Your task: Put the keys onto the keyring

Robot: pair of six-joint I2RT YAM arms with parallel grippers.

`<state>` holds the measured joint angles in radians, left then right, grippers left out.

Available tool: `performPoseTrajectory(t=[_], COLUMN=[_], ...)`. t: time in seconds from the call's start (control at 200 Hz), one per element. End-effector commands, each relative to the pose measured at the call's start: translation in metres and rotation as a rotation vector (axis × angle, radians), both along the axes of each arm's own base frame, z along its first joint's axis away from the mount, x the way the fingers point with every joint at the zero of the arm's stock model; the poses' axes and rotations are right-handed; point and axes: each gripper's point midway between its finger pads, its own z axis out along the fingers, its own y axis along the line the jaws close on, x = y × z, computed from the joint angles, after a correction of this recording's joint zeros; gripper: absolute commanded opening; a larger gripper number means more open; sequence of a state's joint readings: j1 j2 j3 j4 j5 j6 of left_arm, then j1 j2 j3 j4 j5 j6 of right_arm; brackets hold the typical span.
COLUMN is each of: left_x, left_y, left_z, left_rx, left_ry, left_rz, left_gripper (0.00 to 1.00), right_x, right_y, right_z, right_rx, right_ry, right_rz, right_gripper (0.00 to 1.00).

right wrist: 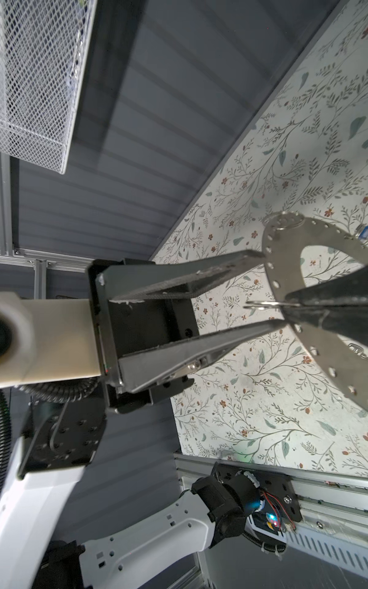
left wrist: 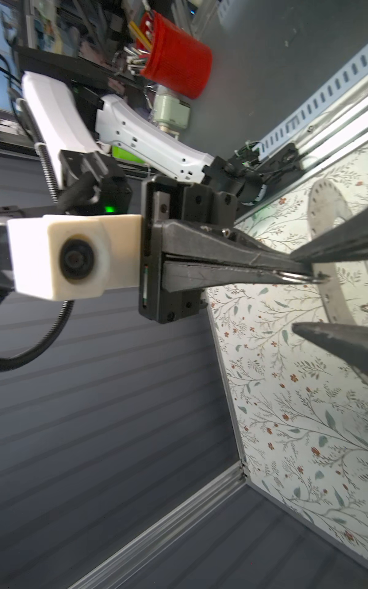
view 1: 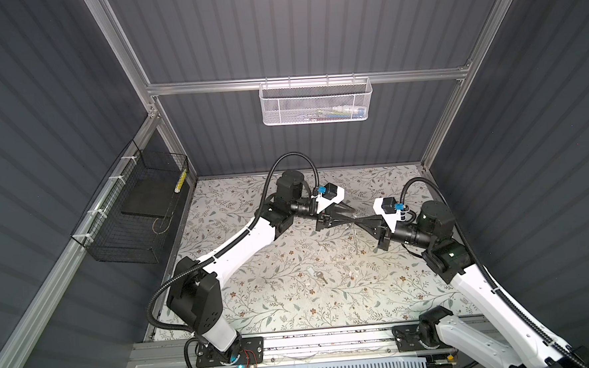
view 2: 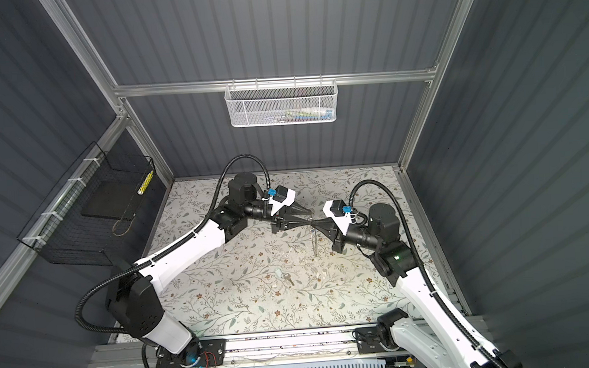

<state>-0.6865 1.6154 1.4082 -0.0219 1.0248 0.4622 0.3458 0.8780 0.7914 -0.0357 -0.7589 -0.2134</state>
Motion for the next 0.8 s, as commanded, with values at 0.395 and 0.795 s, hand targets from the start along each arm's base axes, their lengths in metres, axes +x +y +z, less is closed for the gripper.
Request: performPoseTrajectory(t=[0.395,0.795], left_x=[-0.018,-0.017], left_y=[0.009,0.004], left_z=[-0.018,-0.017], left_rx=[0.219,0.213], left_ry=[-0.189,-0.183], left_rz=[0.029,0.023], left_gripper=[0.34,0.25], right_x=[-0.008,-0.009], right_y=[-0.001,-0.001], right_z=[-0.005,-0.009], right_rx=[-0.08,-0.093], right_ry=[0.039,0.051], right_rz=[0.027,0.036], right_gripper=[0.0,0.0])
